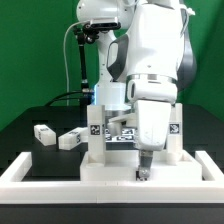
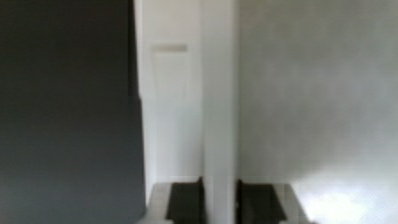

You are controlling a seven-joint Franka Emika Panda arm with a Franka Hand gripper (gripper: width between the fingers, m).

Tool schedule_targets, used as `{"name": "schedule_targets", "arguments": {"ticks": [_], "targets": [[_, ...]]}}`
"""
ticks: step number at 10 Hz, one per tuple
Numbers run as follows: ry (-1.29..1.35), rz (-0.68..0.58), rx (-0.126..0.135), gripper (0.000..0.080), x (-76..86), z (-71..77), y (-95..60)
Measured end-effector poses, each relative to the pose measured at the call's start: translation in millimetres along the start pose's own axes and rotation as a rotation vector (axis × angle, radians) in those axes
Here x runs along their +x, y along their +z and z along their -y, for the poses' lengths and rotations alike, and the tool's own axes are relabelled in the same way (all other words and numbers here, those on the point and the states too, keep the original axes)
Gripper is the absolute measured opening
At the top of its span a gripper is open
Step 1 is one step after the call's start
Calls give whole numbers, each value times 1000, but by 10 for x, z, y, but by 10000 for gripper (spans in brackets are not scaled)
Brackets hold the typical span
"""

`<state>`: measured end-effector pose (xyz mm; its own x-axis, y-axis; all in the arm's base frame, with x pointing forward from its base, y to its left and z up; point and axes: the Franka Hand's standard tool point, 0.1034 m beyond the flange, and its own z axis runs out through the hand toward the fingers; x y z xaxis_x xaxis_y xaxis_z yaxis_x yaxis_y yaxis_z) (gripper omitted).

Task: Assemble desk

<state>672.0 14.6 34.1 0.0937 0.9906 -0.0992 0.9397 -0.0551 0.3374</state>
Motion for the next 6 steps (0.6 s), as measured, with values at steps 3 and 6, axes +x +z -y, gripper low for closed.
{"name": "schedule_targets", "arguments": {"ticks": [3,6], "targets": [[18,18,36,83,81,-25,41],[19,21,42,84,73,-23,41]]}}
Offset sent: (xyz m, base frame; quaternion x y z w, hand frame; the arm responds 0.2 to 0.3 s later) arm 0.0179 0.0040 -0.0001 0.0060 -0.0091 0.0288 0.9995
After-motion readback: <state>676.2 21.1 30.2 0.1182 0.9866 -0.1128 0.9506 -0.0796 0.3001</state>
